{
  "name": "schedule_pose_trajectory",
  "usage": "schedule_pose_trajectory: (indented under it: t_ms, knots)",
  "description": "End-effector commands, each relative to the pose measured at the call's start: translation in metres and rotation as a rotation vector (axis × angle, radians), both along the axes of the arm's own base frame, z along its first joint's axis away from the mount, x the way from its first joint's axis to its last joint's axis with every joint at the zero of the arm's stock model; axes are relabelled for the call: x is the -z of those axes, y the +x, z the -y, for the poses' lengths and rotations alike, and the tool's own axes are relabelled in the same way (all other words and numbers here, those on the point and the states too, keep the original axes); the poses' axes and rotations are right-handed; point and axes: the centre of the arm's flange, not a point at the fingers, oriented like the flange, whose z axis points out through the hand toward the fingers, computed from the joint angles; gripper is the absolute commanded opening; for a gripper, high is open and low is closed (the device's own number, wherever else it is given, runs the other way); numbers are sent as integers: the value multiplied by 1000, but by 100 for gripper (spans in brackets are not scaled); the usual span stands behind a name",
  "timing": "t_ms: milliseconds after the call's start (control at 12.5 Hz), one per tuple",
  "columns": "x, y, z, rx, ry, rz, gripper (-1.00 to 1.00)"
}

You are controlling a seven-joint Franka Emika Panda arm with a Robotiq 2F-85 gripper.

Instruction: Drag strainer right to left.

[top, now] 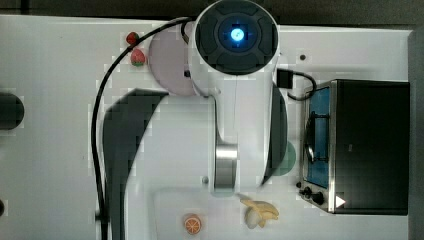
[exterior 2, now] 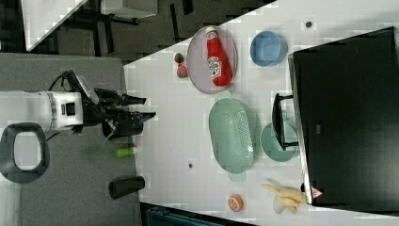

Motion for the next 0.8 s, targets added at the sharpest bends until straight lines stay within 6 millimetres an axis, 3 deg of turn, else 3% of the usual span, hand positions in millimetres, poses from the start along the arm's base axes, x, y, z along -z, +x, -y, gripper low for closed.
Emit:
schedule_pose_trajectory:
  t_ms: [80, 240, 480, 800]
  knots:
    - [-99, -184, 35, 59, -8, 63, 60]
    - [-98, -180, 34, 56, -10, 76, 99]
    - [-74, -164, 32, 53, -12, 45, 100]
    - [-7, -121, 30, 78, -21, -4, 100]
